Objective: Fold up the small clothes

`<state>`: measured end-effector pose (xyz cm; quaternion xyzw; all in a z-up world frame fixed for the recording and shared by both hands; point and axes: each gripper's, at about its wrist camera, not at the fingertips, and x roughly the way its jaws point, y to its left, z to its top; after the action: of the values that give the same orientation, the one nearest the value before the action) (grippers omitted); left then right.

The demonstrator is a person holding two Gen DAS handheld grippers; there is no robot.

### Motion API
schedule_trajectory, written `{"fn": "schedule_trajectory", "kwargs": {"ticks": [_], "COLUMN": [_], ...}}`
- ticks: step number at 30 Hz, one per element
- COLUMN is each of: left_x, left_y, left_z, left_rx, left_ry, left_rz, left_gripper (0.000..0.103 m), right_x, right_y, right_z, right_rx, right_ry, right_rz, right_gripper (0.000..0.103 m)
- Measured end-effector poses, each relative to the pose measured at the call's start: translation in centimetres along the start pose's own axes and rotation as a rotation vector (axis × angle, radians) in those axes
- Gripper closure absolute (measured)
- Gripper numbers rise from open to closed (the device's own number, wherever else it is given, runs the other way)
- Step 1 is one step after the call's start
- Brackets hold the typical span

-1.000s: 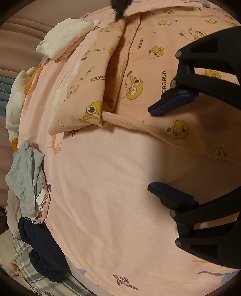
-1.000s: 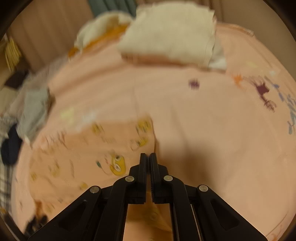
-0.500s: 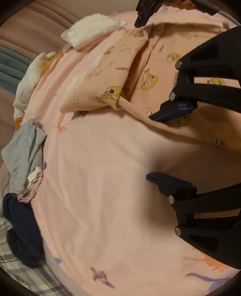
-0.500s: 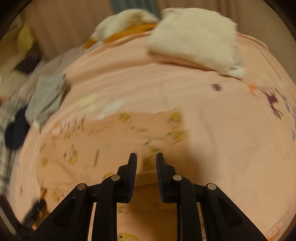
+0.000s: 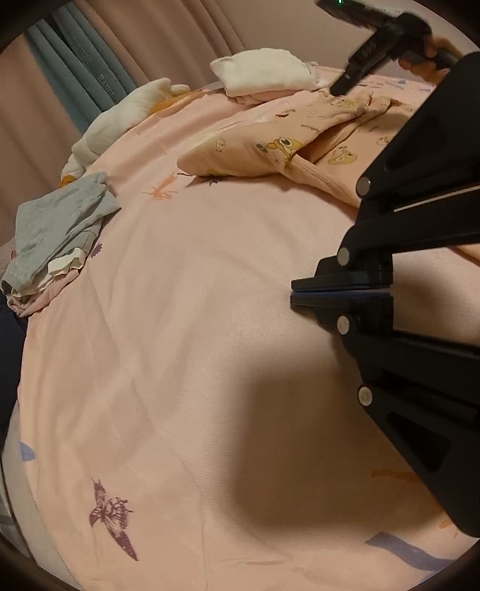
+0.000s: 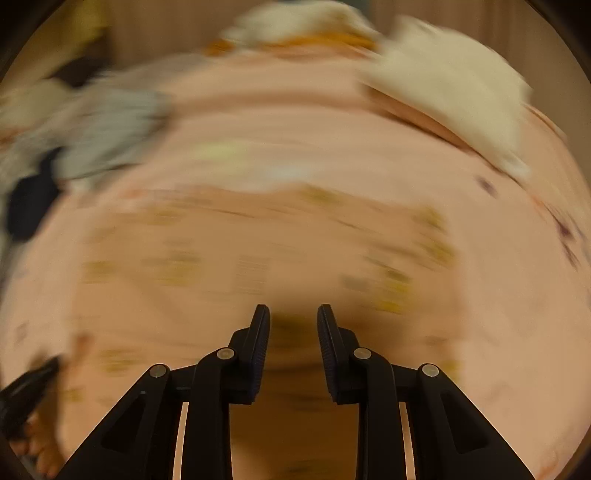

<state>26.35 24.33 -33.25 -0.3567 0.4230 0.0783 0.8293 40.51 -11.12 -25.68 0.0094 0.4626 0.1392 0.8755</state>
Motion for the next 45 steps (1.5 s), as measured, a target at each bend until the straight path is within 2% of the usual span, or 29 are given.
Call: {"fn": "schedule_trajectory", "kwargs": {"ticks": [4,6,8,10,11,13,14,16,18,19,20,21,23,24,26,27,28,29,30,31,32,33,34,36,38,41,43,45], "left_x": [-0.2,-0.2,0.0,0.1,0.1,0.2,0.1,0.0,-0.1,-0.1,-0.2,-0.3,-0.2,-0.3,-0.4,-0.6,-1.0,-1.4,-1.8,-2.4,-2.9,-3.3,-3.8,-4.4,-5.4,-7.3,-8.5,-9.5], "left_y": [-2.1,-2.4,-2.0,-1.2,-0.9,-0.7,-0.7,-0.8,-1.0,-1.1,-1.2,-1.3,-1.5,-1.6,-2.2,-2.6,-3.2,-3.6,-4.0,-4.3,-4.5,-4.6,-4.8,-5.3,-5.7,-6.5,-6.9,-7.0], "left_z": [-1.0,-1.2,-0.8,-0.4,-0.2,-0.1,-0.1,-0.3,-0.5,-0.6,-0.7,-0.8,-0.8,-0.8,-1.0,-1.2,-1.5,-1.9,-2.3,-2.9,-3.4,-3.9,-4.6,-5.9,-7.3,-8.8,-9.9,-11.2], "left_rx": [0.139,0.164,0.164,0.131,0.119,0.111,0.107,0.108,0.12,0.126,0.133,0.139,0.148,0.153,0.182,0.207,0.236,0.257,0.267,0.26,0.245,0.242,0.264,0.322,0.373,0.393,0.417,0.431], "left_ry": [-0.051,-0.071,-0.071,-0.057,-0.053,-0.047,-0.046,-0.049,-0.053,-0.056,-0.058,-0.061,-0.061,-0.063,-0.058,-0.052,-0.049,-0.047,-0.044,-0.049,-0.058,-0.059,-0.043,-0.005,-0.012,-0.047,-0.022,-0.007], "left_rz": [0.087,0.113,0.11,0.075,0.057,0.034,0.029,0.025,0.028,0.031,0.035,0.04,0.049,0.055,0.069,0.076,0.071,0.057,0.047,0.043,0.038,0.028,0.005,-0.025,-0.001,-0.018,-0.049,-0.069], "left_gripper": [0.099,0.099,0.099,0.099,0.099,0.099,0.099,0.099,0.099,0.099,0.099,0.1,0.101,0.101,0.095,0.084,0.066,0.054,0.032,0.024,0.024,0.024,0.024,0.023,0.023,0.017,0.01,0.007], "right_x": [-0.9,0.5,3.7,6.9,7.9,7.6,7.4,6.2,4.5,3.9,4.1,4.8,6.9,7.2,5.9,5.2,4.0,2.9,1.8,-0.1,-1.4,-3.0,-5.5,-7.8,-9.9,-11.5,-12.1,-12.1], "right_y": [8.3,12.0,14.5,15.7,16.1,16.7,16.6,15.6,14.2,14.0,14.0,14.2,15.0,15.2,15.2,15.0,14.4,13.6,13.1,11.8,10.9,9.7,7.8,5.4,2.5,-1.3,-2.9,-4.2], "right_z": [0.5,1.1,1.7,1.7,1.5,1.2,1.3,1.9,2.6,2.9,2.7,2.6,1.3,0.7,-0.2,-0.4,-0.6,-0.8,-0.9,-1.3,-1.7,-2.3,-3.4,-4.8,-6.9,-10.4,-12.6,-14.9], "right_rx": [-0.172,-0.24,-0.233,-0.154,-0.131,-0.164,-0.17,-0.125,-0.044,-0.029,-0.034,-0.048,-0.075,-0.088,-0.119,-0.116,-0.103,-0.093,-0.088,-0.077,-0.067,-0.06,-0.05,-0.031,-0.002,0.087,0.107,0.127], "right_ry": [-0.024,-0.039,0.018,0.116,0.11,0.058,0.065,0.089,0.042,0.004,0.004,0.041,0.163,0.161,0.097,0.104,0.118,0.121,0.12,0.102,0.076,0.041,-0.01,-0.075,-0.121,-0.138,-0.13,-0.103], "right_rz": [0.108,0.103,0.105,0.143,0.148,0.124,0.13,0.205,0.298,0.299,0.274,0.234,0.233,0.22,0.207,0.224,0.247,0.261,0.266,0.265,0.264,0.257,0.226,0.18,0.111,0.016,-0.003,-0.045], "right_gripper": [0.076,0.076,0.076,0.077,0.077,0.077,0.077,0.077,0.076,0.075,0.073,0.073,0.072,0.072,0.072,0.072,0.072,0.069,0.06,0.048,0.041,0.03,0.025,0.022,0.016,0.013,0.013,0.013]}}
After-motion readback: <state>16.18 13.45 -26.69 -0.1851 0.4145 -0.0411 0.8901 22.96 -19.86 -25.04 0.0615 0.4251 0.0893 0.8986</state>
